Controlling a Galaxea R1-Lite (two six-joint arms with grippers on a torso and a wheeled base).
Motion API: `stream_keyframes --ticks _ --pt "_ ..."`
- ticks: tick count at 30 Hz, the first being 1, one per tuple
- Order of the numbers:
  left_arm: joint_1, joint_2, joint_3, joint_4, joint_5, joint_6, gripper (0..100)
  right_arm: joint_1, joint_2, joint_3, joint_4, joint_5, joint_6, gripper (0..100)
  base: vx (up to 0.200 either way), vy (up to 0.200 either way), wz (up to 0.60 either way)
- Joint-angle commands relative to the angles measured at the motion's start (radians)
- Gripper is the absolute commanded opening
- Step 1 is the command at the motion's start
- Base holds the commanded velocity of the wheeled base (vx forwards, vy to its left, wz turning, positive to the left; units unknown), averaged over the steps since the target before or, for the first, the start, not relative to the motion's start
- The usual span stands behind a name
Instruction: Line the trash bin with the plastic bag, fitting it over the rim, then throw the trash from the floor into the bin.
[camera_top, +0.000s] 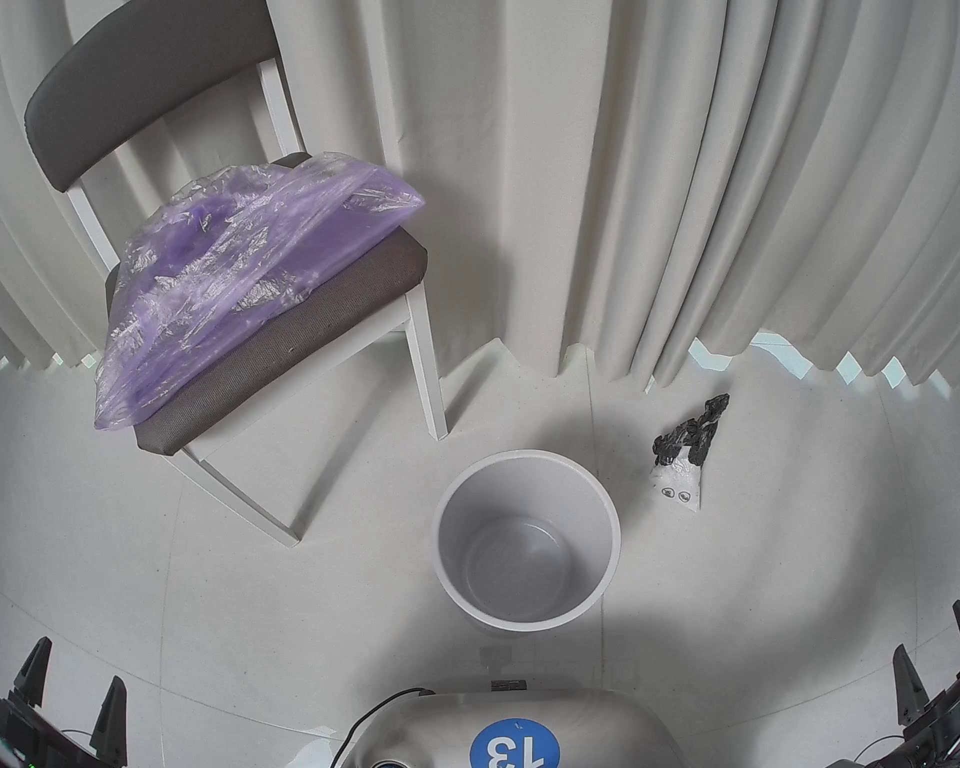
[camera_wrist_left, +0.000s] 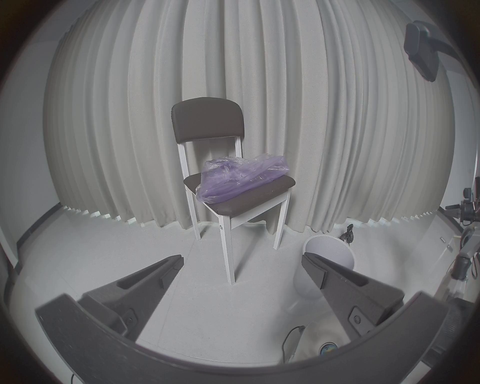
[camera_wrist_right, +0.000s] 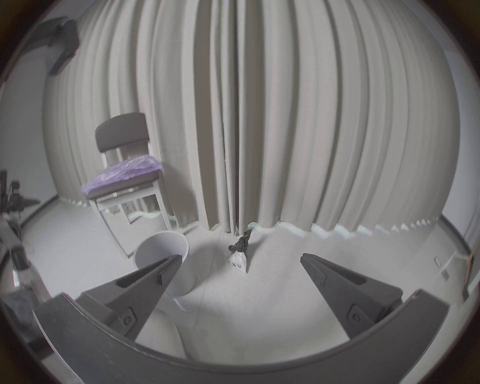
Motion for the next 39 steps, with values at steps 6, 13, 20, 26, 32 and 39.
stream_keyframes --ticks 6,13,20,26,32,39 --pt "-0.010 0.015 -0.143 -0.093 -0.157 -0.082 100 0.000 -0.016 0.018 -0.011 0.032 0.051 100 0.000 0.000 0.00" --pt "-0.016 0.080 -0.340 0.044 -0.170 -0.051 100 0.000 -0.016 0.002 -0.070 0.018 -0.022 100 0.000 0.000 0.00" --pt "-0.016 0.176 -0.380 0.102 -0.075 0.082 100 0.009 0.165 -0.202 -0.125 0.069 -0.030 100 0.000 0.000 0.00" --pt "-0.012 0.334 -0.481 0.105 0.004 0.222 100 0.008 0.472 -0.383 -0.151 0.058 0.055 100 0.000 0.000 0.00" --pt "-0.009 0.489 -0.555 0.108 0.054 0.361 100 0.009 0.696 -0.550 -0.179 0.055 0.042 100 0.000 0.000 0.00" --pt "-0.001 0.743 -0.651 0.105 0.162 0.444 100 0.066 0.798 -0.602 -0.188 0.049 0.039 100 0.000 0.000 0.00"
